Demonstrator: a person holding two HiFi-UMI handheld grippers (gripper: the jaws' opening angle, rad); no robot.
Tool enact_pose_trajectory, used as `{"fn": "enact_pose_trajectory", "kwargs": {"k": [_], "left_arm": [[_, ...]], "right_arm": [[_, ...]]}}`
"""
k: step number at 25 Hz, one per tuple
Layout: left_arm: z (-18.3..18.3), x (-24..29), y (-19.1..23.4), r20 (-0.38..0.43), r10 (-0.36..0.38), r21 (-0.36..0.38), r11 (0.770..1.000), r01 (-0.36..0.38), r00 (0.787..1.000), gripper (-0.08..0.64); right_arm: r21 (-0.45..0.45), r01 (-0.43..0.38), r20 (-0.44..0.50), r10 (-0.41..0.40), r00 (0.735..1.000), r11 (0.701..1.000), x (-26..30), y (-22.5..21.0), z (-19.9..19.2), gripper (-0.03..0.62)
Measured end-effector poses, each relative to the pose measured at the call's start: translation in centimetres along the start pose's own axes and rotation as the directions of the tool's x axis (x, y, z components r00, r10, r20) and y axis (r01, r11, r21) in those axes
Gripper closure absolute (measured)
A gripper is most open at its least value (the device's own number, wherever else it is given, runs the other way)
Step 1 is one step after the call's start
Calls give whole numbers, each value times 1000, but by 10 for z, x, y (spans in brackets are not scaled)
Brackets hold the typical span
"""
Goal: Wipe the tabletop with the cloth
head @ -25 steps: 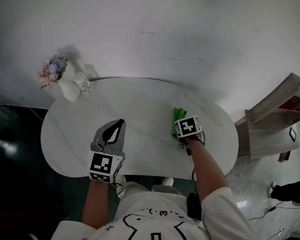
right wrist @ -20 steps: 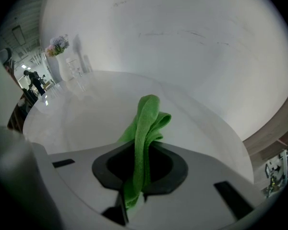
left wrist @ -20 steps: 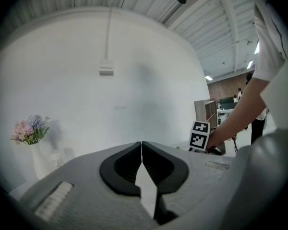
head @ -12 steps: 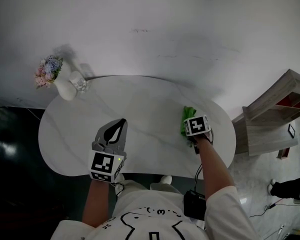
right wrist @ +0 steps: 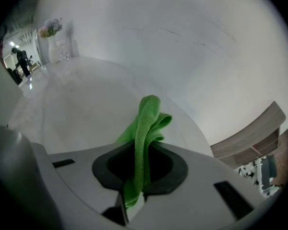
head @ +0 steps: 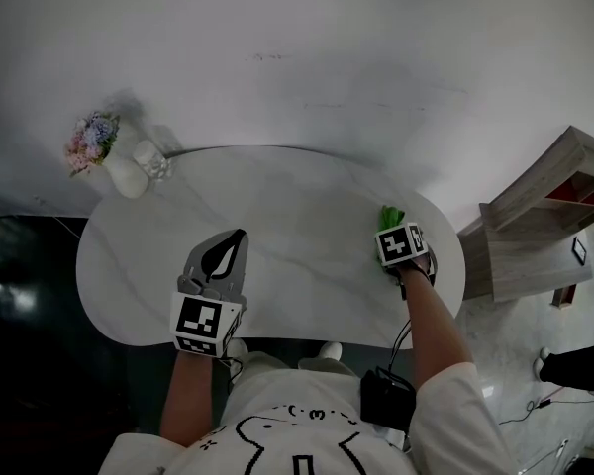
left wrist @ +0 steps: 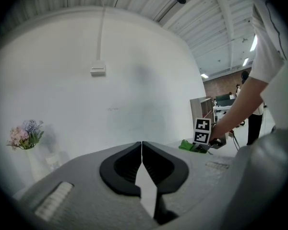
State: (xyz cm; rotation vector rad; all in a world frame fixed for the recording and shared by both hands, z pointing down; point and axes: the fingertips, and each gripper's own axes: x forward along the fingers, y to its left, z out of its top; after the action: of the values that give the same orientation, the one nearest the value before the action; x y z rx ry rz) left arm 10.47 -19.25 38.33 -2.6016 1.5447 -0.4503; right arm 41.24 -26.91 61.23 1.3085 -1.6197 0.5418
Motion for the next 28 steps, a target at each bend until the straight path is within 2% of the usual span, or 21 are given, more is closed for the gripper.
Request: {"fn": "enact_pose_trajectory", "kwargs": {"k": [8, 19, 28], "left_arm": [[4, 5, -15, -2, -17, 9, 1000, 17, 1000, 541], [4, 7, -34, -14, -32, 15, 999, 33, 999, 541], [0, 11, -46, -54, -38, 17, 999, 39, 998, 541]], "right_arm": [[26, 89, -37, -88, 995, 996, -5, -46, -29, 543], [-9, 161, -54, -162, 985, 987, -6, -82, -51, 543], [-34, 251, -86, -253, 964, 967, -7, -120, -68, 545]]}}
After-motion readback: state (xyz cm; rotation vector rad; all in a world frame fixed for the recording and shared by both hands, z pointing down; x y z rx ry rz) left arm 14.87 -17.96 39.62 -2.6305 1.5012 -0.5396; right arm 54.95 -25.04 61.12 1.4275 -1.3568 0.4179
